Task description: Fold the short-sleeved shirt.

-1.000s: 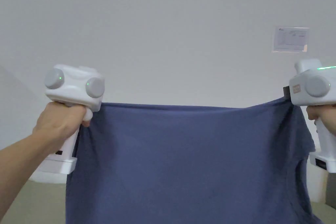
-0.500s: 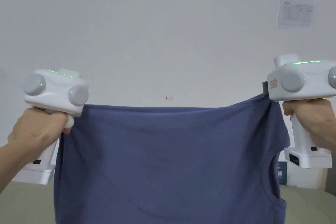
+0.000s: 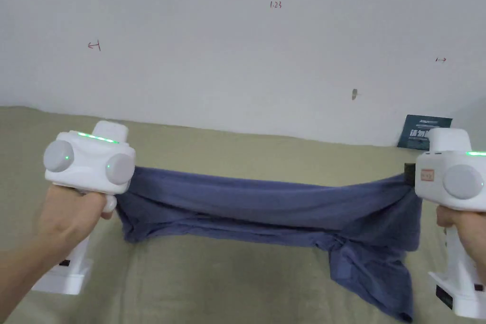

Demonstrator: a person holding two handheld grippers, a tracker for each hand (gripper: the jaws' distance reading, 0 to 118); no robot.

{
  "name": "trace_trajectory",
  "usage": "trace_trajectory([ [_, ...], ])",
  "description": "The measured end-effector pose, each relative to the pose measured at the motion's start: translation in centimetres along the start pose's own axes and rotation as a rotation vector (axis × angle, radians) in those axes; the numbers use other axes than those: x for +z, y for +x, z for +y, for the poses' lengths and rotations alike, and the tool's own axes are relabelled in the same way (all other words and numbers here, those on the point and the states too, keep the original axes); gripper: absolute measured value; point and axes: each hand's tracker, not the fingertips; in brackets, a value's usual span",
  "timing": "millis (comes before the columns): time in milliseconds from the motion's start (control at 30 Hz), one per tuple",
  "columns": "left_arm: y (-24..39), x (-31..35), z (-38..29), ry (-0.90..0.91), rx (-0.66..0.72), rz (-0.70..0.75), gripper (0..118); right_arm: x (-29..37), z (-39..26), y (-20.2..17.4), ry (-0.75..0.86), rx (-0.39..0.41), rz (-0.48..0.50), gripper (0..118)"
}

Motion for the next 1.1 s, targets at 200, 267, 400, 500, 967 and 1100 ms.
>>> trace_trajectory([
  [200, -2.1, 2.5, -4.7, -0.036, 0.013, -0.059, 4, 4.2, -4.8, 1.4, -0.030, -0.037, 0.037, 1],
  [267, -2.8, 4.3, -6.1, -0.047, 0.016, -0.080, 4, 6.9, -6.4, 2.3, -0.034, -0.050, 0.050, 1],
  [400, -4.6, 9.4, -10.0, -0.060, 0.018, -0.116, 4, 12.9, -10.7, 4.1, -0.062, -0.017, 0.072, 1],
  [500, -6.2, 12.9, -14.0, -0.084, 0.028, -0.154, 4, 18.1, -14.7, 5.3, -0.100, -0.051, 0.098, 1],
  [967, -12.3, 28.2, -32.8, -0.159, 0.013, -0.253, 4, 36.8, -32.1, 7.0, -0.250, -0.054, 0.136, 1],
  [1100, -13.1, 29.1, -35.1, -0.185, 0.024, -0.260, 4, 37.7, -33.8, 6.5, -0.280, -0.028, 0.139, 1],
])
